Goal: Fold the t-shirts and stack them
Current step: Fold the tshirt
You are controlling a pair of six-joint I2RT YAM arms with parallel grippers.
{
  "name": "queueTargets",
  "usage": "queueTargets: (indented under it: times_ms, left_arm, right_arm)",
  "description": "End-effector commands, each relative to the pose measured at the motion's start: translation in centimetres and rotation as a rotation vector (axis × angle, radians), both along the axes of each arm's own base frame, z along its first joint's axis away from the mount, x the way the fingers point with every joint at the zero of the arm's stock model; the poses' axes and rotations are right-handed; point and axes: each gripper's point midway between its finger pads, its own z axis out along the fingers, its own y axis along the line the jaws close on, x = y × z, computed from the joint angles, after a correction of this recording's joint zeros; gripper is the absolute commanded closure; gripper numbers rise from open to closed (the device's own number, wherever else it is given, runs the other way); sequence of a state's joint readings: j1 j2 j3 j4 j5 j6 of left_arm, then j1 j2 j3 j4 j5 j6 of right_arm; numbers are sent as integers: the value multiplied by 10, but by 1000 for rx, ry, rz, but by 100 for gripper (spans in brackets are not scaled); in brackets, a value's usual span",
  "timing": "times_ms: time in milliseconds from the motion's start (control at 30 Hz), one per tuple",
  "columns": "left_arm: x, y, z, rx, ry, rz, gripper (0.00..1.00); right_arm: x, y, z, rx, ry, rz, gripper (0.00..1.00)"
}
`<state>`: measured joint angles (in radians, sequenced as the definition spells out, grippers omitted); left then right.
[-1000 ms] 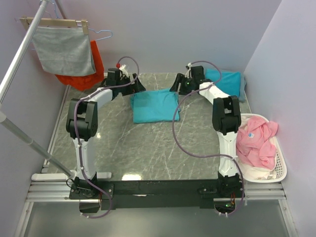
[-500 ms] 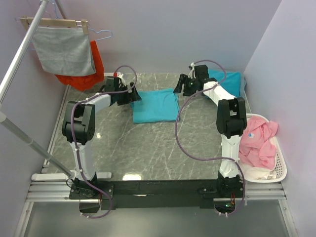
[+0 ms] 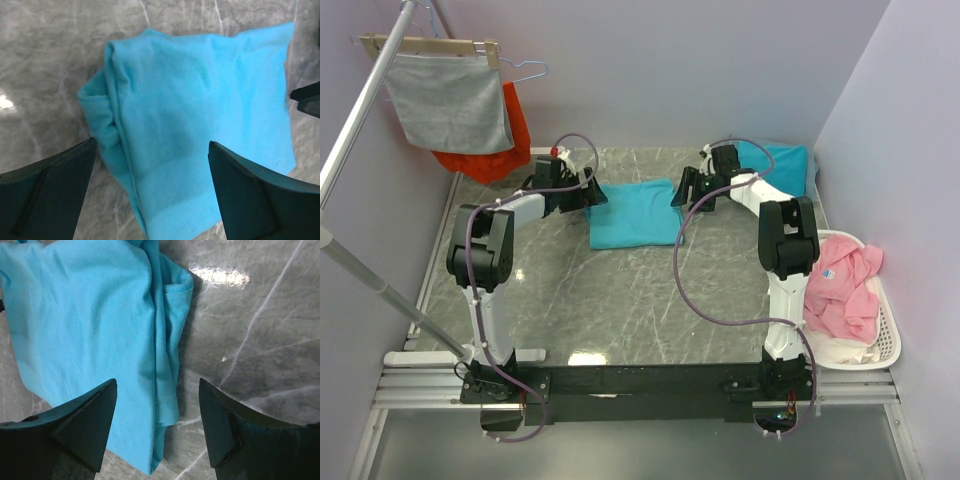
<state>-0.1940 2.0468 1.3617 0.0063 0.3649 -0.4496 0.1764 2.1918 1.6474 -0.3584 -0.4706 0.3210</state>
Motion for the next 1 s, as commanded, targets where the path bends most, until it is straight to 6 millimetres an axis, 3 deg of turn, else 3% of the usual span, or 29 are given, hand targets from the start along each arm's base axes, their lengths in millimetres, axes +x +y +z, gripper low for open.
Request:
queueTargets:
  times_ms: [0,167,300,367,400,433,500,533,600,800,967]
  left_arm:
    - [7,-16,8,-79,-39,-60,1]
    - [-6,-32,0,-188,-15,-117,1]
    - [-16,-41,-4,-259,3,-148,14]
    - [-20,-44,-5,-284,8,-167,28]
    - [-20,-45,-4,-292,6,-171,35]
    - [-23,-46,-5,-306,16,-173,51]
    - [-23,-51,1,-336,0,-198,65]
    - [-23,-52,4,-348,-2,-205,81]
    - [-24,-55,8,-363,-7,-224,99]
    - [-25,-44,10,-320,-15,-218,99]
    - [-31,-23,-5,-286,20,-190,99]
  right_arm:
    - [-5,16,0,45,-5,39,28]
    - [-11,37,-8,118,34,85,30]
    - [-18,55,-12,225,67,121,35]
    - [-21,64,-8,288,73,144,42]
    - [-21,66,-9,307,77,148,49]
    - [-19,68,-7,326,60,157,68]
    - [-25,74,-4,385,72,178,81]
    - [-21,75,1,401,48,182,90]
    - [-25,75,4,419,51,179,99]
    - [-23,57,18,357,-28,140,100]
    - [-25,32,15,277,-40,75,100]
